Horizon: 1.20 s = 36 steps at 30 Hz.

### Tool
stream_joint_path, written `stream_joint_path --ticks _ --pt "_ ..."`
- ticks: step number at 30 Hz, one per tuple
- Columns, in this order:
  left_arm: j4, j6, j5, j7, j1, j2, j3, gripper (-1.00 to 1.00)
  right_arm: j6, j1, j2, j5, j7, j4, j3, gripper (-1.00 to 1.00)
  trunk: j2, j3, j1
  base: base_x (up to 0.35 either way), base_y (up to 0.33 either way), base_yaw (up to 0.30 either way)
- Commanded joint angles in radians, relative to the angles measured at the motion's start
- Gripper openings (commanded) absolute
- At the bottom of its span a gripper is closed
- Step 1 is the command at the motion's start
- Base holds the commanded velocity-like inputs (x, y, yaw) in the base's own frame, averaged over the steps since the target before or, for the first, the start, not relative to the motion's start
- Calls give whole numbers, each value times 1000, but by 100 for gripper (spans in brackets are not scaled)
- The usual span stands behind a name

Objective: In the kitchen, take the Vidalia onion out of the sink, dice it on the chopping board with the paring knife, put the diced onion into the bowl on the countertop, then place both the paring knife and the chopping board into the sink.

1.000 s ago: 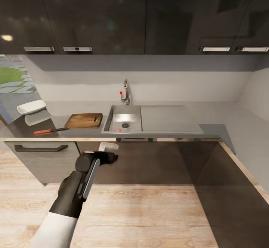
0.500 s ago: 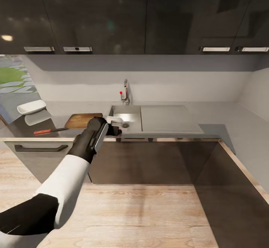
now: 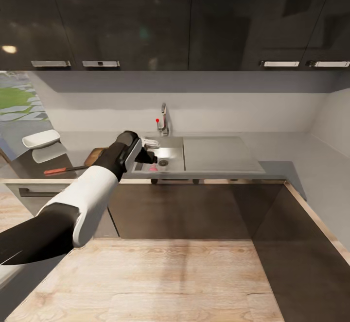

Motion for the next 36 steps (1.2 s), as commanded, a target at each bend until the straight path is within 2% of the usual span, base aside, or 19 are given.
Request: stream_joint_path --ticks 1,2,5,14,24,36 --pt "30 3 6 6 -11 0 -4 100 -1 0 0 2 1 -1 -1 100 -2 -2 1 0 0 0" --pt "73 1 6 6 -21 0 -4 100 -2 0 0 2 1 -1 -1 100 -2 -2 1 0 0 0" --pt "98 -7 6 6 -26 1 -5 100 -1 0 0 2 1 -1 -1 100 -2 -2 1 0 0 0" --pt "100 -10 7 1 -27 9 -4 100 -2 0 0 1 1 -1 -1 100 -2 -2 1 32 0 0" --pt "103 -9 7 1 -26 9 -4 100 -2 0 1 2 1 -1 -1 100 -2 -2 1 275 -21 0" --pt "107 -8 7 4 -27 11 -4 100 -6 0 2 3 1 -1 -1 100 -2 -2 1 287 -168 0"
